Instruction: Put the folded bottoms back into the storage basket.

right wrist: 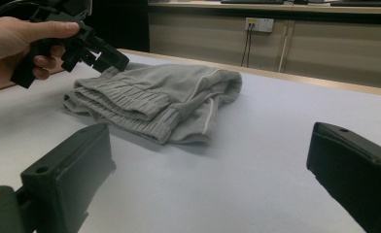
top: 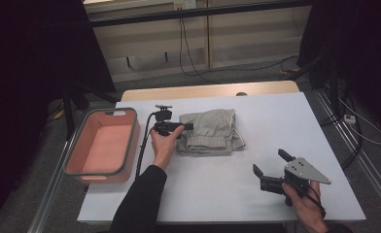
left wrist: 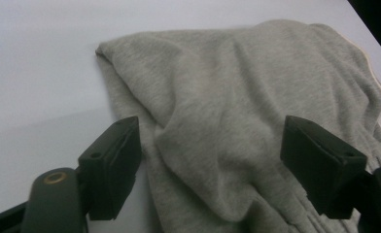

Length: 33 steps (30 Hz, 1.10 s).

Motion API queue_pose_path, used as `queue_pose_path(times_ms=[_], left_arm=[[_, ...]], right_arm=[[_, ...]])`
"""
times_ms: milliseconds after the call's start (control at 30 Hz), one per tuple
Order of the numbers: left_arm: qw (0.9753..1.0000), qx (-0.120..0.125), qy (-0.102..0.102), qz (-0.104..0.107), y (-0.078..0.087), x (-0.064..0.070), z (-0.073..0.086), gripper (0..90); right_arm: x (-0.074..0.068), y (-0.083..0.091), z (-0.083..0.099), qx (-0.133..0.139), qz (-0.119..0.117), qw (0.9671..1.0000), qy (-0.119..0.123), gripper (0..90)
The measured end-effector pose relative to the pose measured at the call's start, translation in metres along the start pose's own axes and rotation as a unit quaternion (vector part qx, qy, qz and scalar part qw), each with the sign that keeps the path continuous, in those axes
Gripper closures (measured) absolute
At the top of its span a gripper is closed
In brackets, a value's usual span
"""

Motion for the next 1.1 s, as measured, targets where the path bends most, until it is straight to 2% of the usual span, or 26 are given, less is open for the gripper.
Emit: queue_pose_path(times_ms=[100, 133, 333, 367, 400, 433, 467, 500, 533, 600, 667, 700, 733, 867, 1100], left_arm=[[0.9999, -0.008, 0.005, -0.005, -0.003, -0.002, 0.002, 26.4], [0.9998, -0.017, 0.01, -0.006, -0.005, -0.004, 0.004, 26.4], [0.9998, -0.007, 0.017, -0.007, -0.007, -0.003, 0.005, 25.6], [0.9991, -0.01, 0.034, 0.024, -0.009, -0.001, 0.006, 27.9], [0.9991, -0.01, 0.034, 0.024, -0.009, -0.001, 0.006, 29.0], [0.9973, -0.009, 0.049, 0.054, -0.012, 0.004, 0.008, 34.3], [0.9973, -0.009, 0.049, 0.054, -0.012, 0.004, 0.008, 40.3], [0.9962, -0.011, 0.055, 0.067, -0.017, 0.008, 0.009, 40.3], [0.9979, -0.003, 0.045, 0.047, -0.02, 0.015, 0.01, 38.8], [0.998, 0.0, 0.044, 0.046, -0.021, 0.016, 0.009, 38.0], [0.9977, -0.002, 0.047, 0.049, -0.021, 0.015, 0.009, 39.7], [0.9973, 0.001, 0.054, 0.049, -0.021, 0.015, 0.009, 42.0], [0.9975, -0.001, 0.051, 0.049, -0.021, 0.012, 0.009, 46.5], [0.9961, 0.005, 0.064, 0.061, -0.024, 0.014, 0.009, 50.9], [0.9959, 0.004, 0.065, 0.063, -0.027, 0.018, 0.011, 64.8]], right_arm=[[0.0, 0.0, 0.0, 0.0, -0.001, 1.0, 0.002, 2.3], [0.0, 0.0, 0.0, 0.0, -0.001, 1.0, 0.001, 2.4], [0.0, 0.0, 0.0, 0.0, 0.0, 1.0, 0.002, 2.3], [0.0, 0.0, 0.001, -0.001, 0.0, 1.0, 0.003, 2.3], [0.0, 0.0, 0.001, -0.001, 0.0, 1.0, 0.003, 2.3], [0.0, -0.001, 0.001, -0.001, 0.0, 1.0, 0.003, 2.3], [0.0, -0.001, 0.001, -0.001, 0.0, 1.0, 0.003, 2.3], [0.0, -0.001, 0.001, -0.001, 0.0, 1.0, 0.003, 2.4], [-0.001, -0.001, 0.001, -0.001, 0.0, 1.0, 0.004, 2.3], [-0.001, 0.0, 0.0, 0.001, 0.001, 1.0, 0.007, 2.3], [-0.001, 0.0, 0.0, 0.002, 0.0, 1.0, 0.008, 2.3], [-0.001, 0.001, 0.0, 0.002, 0.0, 1.0, 0.008, 2.3], [-0.001, 0.001, 0.0, 0.002, 0.0, 1.0, 0.008, 2.3], [-0.001, 0.0, 0.0, 0.001, 0.0, 1.0, 0.008, 2.3], [-0.001, 0.0, 0.001, 0.001, 0.0, 0.9999, 0.011, 2.3]])
Point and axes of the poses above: each handheld gripper's, and its own axes: y roughly backward along the jaws, z roughly out of its underside, x roughly to its right, the point moved 3 cm from there along -y, roughly forward along the jaws, and after that the axes turned 2 degrees about -y, right-handed, at the moved point
